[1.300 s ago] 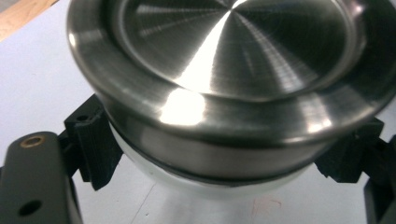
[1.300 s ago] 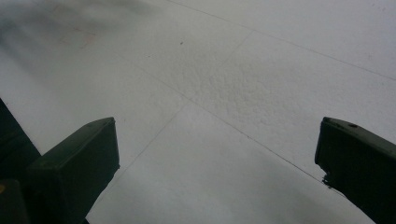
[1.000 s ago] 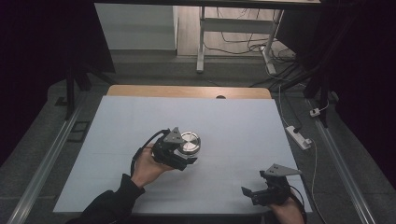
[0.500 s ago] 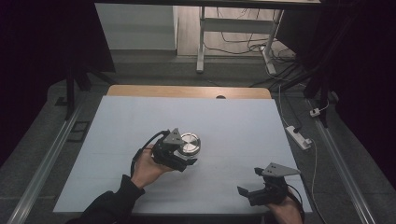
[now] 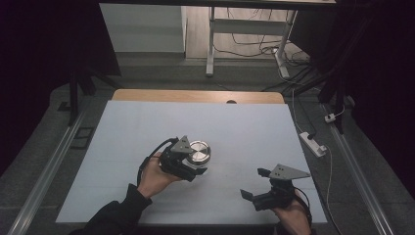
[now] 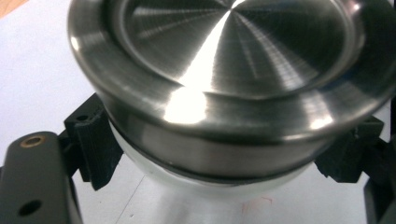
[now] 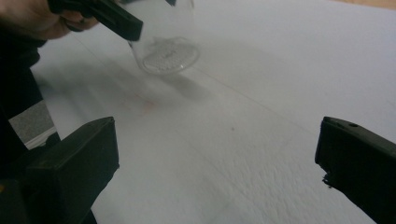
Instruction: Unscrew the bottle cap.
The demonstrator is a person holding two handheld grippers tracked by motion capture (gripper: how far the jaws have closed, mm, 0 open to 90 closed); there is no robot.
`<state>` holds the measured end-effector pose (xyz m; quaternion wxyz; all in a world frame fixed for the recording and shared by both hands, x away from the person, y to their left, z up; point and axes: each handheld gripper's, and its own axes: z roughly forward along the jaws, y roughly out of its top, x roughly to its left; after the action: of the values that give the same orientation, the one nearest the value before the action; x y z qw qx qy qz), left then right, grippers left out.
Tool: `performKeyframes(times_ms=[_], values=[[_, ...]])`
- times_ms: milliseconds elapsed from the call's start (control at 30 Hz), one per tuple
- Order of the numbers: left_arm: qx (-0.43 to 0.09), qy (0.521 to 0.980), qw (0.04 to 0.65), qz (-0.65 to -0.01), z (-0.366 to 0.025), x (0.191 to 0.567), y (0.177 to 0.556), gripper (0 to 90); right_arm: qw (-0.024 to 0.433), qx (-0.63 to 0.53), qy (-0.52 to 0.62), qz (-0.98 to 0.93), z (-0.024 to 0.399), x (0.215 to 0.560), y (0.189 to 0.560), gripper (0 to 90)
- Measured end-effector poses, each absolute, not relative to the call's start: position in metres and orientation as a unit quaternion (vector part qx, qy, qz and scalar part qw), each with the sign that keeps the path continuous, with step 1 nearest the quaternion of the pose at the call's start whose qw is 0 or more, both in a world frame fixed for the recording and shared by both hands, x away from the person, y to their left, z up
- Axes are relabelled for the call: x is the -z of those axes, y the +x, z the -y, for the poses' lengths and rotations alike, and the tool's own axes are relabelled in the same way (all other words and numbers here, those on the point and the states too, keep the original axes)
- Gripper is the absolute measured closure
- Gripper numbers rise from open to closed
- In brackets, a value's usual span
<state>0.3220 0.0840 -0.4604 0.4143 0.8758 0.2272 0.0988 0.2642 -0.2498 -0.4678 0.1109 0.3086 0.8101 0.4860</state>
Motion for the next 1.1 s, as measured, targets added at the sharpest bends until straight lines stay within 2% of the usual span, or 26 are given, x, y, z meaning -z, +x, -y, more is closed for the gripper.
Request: performKeyframes(times_ms=[1100], values=[[-0.09,0.87,0.423,-0.236,-0.086,0.464,0.323,15.7,0.088,-0.471,0.266,-0.837,0.159,0.435,0.309,0.0]])
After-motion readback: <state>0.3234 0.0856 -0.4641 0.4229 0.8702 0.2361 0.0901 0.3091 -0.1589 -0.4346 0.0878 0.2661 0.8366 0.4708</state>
